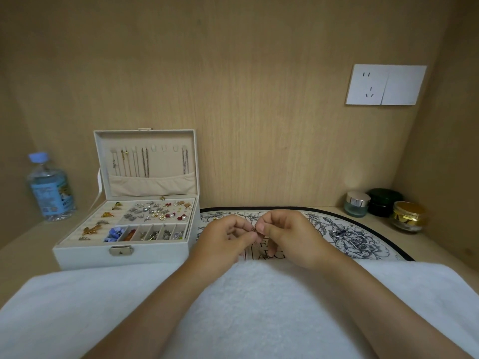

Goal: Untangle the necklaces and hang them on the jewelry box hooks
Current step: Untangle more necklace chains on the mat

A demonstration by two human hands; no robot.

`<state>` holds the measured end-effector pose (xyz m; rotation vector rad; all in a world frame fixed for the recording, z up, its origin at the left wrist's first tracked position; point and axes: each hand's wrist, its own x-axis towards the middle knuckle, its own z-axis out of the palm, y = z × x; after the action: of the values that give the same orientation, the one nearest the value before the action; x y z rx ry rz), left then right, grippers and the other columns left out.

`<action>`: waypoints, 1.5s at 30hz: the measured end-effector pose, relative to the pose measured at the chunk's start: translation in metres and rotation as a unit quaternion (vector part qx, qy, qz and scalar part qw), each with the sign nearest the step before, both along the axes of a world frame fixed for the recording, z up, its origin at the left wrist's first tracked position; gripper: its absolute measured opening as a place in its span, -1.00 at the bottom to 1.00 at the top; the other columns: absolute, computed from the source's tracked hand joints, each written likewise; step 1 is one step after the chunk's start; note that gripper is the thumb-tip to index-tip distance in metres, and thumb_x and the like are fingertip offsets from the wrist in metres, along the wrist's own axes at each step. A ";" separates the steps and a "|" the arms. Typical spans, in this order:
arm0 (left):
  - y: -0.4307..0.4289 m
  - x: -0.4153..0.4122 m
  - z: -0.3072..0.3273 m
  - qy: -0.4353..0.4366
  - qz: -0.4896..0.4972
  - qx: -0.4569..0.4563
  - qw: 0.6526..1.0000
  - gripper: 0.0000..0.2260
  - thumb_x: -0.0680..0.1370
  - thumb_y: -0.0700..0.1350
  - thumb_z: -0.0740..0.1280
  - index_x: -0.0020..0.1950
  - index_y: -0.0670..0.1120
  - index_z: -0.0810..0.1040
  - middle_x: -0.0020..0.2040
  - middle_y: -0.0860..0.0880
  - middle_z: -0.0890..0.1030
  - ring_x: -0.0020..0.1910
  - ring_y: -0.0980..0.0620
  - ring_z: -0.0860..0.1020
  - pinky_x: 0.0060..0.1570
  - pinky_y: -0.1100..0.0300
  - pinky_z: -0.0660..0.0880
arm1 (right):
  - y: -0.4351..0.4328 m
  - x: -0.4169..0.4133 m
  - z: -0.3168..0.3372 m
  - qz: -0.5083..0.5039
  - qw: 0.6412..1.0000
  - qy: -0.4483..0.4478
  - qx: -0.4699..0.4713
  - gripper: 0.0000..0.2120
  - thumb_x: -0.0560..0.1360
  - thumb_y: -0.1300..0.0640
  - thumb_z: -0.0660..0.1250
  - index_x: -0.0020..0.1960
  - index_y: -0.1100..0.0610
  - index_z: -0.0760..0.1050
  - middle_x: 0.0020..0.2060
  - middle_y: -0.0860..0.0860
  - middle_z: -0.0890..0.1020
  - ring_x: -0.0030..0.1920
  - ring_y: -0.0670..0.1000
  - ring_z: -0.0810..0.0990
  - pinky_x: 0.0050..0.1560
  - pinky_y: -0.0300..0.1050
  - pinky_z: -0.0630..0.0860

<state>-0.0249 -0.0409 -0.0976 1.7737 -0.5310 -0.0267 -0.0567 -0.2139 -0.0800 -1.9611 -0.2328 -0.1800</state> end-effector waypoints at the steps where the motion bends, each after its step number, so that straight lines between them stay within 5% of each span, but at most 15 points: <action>1: 0.001 0.002 -0.001 -0.014 0.009 0.024 1.000 -0.95 0.53 -0.14 0.42 -0.11 0.01 0.63 -0.23 0.08 0.69 -0.34 0.07 0.50 -0.32 0.10 0.46 | 0.000 0.000 -0.001 0.001 1.000 0.002 0.004 -0.81 0.61 0.21 0.31 -0.16 0.16 0.58 -0.29 0.00 0.67 -0.40 -0.01 0.52 -0.33 -0.17 0.47; 4: 0.006 0.004 -0.002 -0.106 0.047 0.161 0.980 -0.95 0.50 0.01 0.36 -0.17 0.13 0.56 -0.33 0.26 0.55 -0.37 0.21 0.45 -0.25 0.18 0.44 | 0.001 0.001 -0.005 -0.006 1.000 -0.012 -0.028 -0.84 0.60 0.18 0.32 -0.15 0.09 0.57 -0.32 -0.07 0.64 -0.40 -0.04 0.49 -0.35 -0.17 0.43; 7: 0.009 0.002 0.001 -0.138 0.053 0.216 0.965 -0.94 0.48 0.06 0.28 -0.16 0.13 0.49 -0.36 0.28 0.50 -0.38 0.21 0.43 -0.27 0.19 0.38 | 0.004 0.002 -0.009 -0.022 0.985 -0.056 -0.161 -0.88 0.60 0.11 0.29 -0.12 0.01 0.52 -0.37 -0.22 0.56 -0.43 -0.18 0.42 -0.32 -0.28 0.34; 10: 0.010 0.001 0.002 -0.169 0.055 0.246 0.953 -0.98 0.48 0.01 0.30 -0.11 0.14 0.50 -0.27 0.28 0.53 -0.31 0.20 0.47 -0.25 0.17 0.43 | 0.007 0.002 -0.010 -0.001 0.993 -0.025 -0.118 -0.85 0.62 0.12 0.28 -0.13 0.01 0.51 -0.34 -0.12 0.60 -0.40 -0.10 0.48 -0.31 -0.20 0.41; 15: 0.003 0.002 0.000 -0.031 0.027 0.038 0.998 -0.96 0.50 -0.05 0.43 -0.10 0.09 0.60 -0.24 -0.01 0.65 -0.27 0.05 0.54 -0.12 -0.03 0.53 | 0.006 0.003 -0.008 0.017 0.999 0.028 0.007 -0.80 0.64 0.21 0.26 -0.15 0.11 0.52 -0.36 0.02 0.62 -0.39 0.06 0.46 -0.42 -0.16 0.35; 19: 0.006 0.006 0.001 -0.029 -0.014 0.018 0.999 -0.93 0.54 -0.13 0.43 -0.07 0.05 0.62 -0.27 0.02 0.67 -0.31 0.05 0.56 -0.14 -0.01 0.52 | 0.003 0.003 -0.006 0.014 0.999 0.037 0.017 -0.83 0.63 0.18 0.28 -0.13 0.14 0.54 -0.36 0.03 0.63 -0.41 0.01 0.47 -0.42 -0.20 0.35; 23: 0.016 0.006 0.003 -0.260 0.076 0.199 0.942 -0.91 0.56 -0.02 0.37 0.02 0.17 0.58 -0.20 0.21 0.61 -0.19 0.19 0.55 -0.14 0.20 0.51 | 0.000 0.001 -0.005 -0.013 0.991 0.004 -0.130 -0.85 0.62 0.10 0.29 -0.13 0.03 0.52 -0.29 -0.05 0.66 -0.43 -0.21 0.49 -0.34 -0.30 0.38; 25: 0.019 0.005 0.006 -0.311 0.099 0.208 0.922 -0.89 0.55 -0.01 0.37 0.04 0.19 0.57 -0.18 0.25 0.59 -0.15 0.21 0.54 -0.13 0.21 0.50 | -0.001 0.000 -0.005 -0.011 0.984 0.002 -0.181 -0.84 0.62 0.07 0.29 -0.14 -0.02 0.51 -0.29 -0.09 0.66 -0.42 -0.23 0.48 -0.31 -0.31 0.38; 27: 0.019 0.006 0.007 -0.278 0.083 0.188 0.938 -0.91 0.55 0.01 0.38 0.04 0.17 0.59 -0.17 0.23 0.61 -0.14 0.19 0.56 -0.12 0.19 0.52 | -0.001 0.000 -0.005 -0.009 0.987 0.008 -0.159 -0.83 0.62 0.08 0.28 -0.15 -0.01 0.51 -0.31 -0.10 0.65 -0.42 -0.19 0.47 -0.29 -0.23 0.40; 30: 0.010 0.003 0.005 -0.078 0.029 0.047 0.995 -0.90 0.50 -0.07 0.48 -0.01 0.07 0.63 -0.21 0.11 0.69 -0.22 0.12 0.61 -0.12 0.13 0.57 | 0.000 0.000 -0.006 -0.001 0.996 0.021 -0.083 -0.83 0.64 0.13 0.26 -0.12 0.10 0.52 -0.32 -0.04 0.65 -0.39 -0.01 0.47 -0.32 -0.10 0.40; 33: 0.001 0.002 -0.001 -0.013 0.026 -0.023 0.999 -0.89 0.44 -0.18 0.53 -0.08 -0.03 0.68 -0.24 0.02 0.70 -0.28 0.15 0.59 -0.19 0.27 0.54 | 0.002 -0.001 -0.004 0.010 0.999 0.015 -0.045 -0.83 0.64 0.18 0.26 -0.11 0.15 0.53 -0.32 0.01 0.66 -0.40 -0.01 0.48 -0.36 -0.14 0.41; 36: 0.003 0.007 -0.002 -0.043 0.034 0.041 0.998 -0.91 0.46 -0.12 0.52 -0.09 0.03 0.67 -0.22 0.04 0.69 -0.30 0.20 0.55 -0.22 0.31 0.51 | 0.001 -0.001 -0.005 -0.007 0.998 -0.013 -0.063 -0.85 0.62 0.19 0.30 -0.12 0.11 0.56 -0.29 0.04 0.68 -0.44 -0.14 0.50 -0.36 -0.25 0.40; 41: 0.008 0.004 0.002 -0.190 0.072 0.238 0.950 -0.92 0.51 0.04 0.43 0.00 0.15 0.62 -0.17 0.23 0.63 -0.24 0.33 0.49 -0.14 0.21 0.50 | -0.001 0.000 -0.006 -0.037 0.948 -0.084 -0.305 -0.91 0.61 0.01 0.25 -0.05 -0.06 0.49 -0.20 -0.12 0.66 -0.19 -0.09 0.59 -0.11 -0.04 0.54; 45: 0.009 0.003 0.004 -0.217 0.082 0.184 0.955 -0.89 0.53 0.02 0.40 0.03 0.19 0.59 -0.13 0.26 0.62 -0.22 0.25 0.53 -0.13 0.17 0.52 | 0.000 -0.001 -0.003 0.004 0.955 -0.050 -0.293 -0.82 0.67 0.03 0.13 -0.08 0.01 0.39 -0.24 -0.03 0.57 -0.26 -0.07 0.49 -0.14 0.01 0.48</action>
<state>-0.0222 -0.0324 -0.0932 2.1991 -0.7242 0.4134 -0.0577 -0.2136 -0.0833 -2.5437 -0.3947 -0.2212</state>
